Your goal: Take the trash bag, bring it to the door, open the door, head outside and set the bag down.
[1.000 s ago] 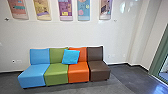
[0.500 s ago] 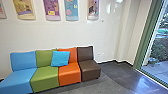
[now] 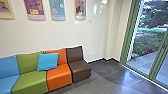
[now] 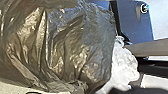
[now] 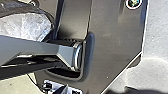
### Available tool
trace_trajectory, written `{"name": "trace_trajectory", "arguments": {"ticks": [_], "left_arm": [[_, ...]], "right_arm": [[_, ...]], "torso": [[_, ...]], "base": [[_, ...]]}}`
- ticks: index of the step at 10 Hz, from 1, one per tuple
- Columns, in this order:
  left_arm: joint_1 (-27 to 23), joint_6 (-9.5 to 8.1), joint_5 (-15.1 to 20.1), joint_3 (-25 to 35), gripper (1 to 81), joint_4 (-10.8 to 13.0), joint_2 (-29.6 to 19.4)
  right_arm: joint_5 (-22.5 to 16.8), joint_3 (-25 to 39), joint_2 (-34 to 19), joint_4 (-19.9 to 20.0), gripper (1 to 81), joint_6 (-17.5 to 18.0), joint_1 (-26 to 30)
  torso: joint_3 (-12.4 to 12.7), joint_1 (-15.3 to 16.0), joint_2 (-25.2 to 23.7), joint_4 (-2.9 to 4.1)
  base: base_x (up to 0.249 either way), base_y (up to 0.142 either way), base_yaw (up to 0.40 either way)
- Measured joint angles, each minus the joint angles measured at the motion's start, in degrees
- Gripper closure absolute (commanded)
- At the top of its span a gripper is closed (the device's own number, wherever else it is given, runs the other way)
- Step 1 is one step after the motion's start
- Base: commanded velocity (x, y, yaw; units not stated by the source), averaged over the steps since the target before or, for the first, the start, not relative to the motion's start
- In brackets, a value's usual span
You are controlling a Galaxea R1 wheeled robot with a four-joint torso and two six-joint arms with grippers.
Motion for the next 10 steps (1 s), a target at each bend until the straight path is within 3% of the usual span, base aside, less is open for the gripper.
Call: {"name": "trace_trajectory", "arguments": {"ticks": [10], "left_arm": [[0.0,0.00,-0.1,0.0,81.1,0.0,0.0]], "right_arm": [[0.0,-0.1,0.0,0.0,1.0,0.0,-0.1]], "torso": [[0.0,0.0,0.0,0.00]], "base": [[0.000,0.000,-0.338]]}}
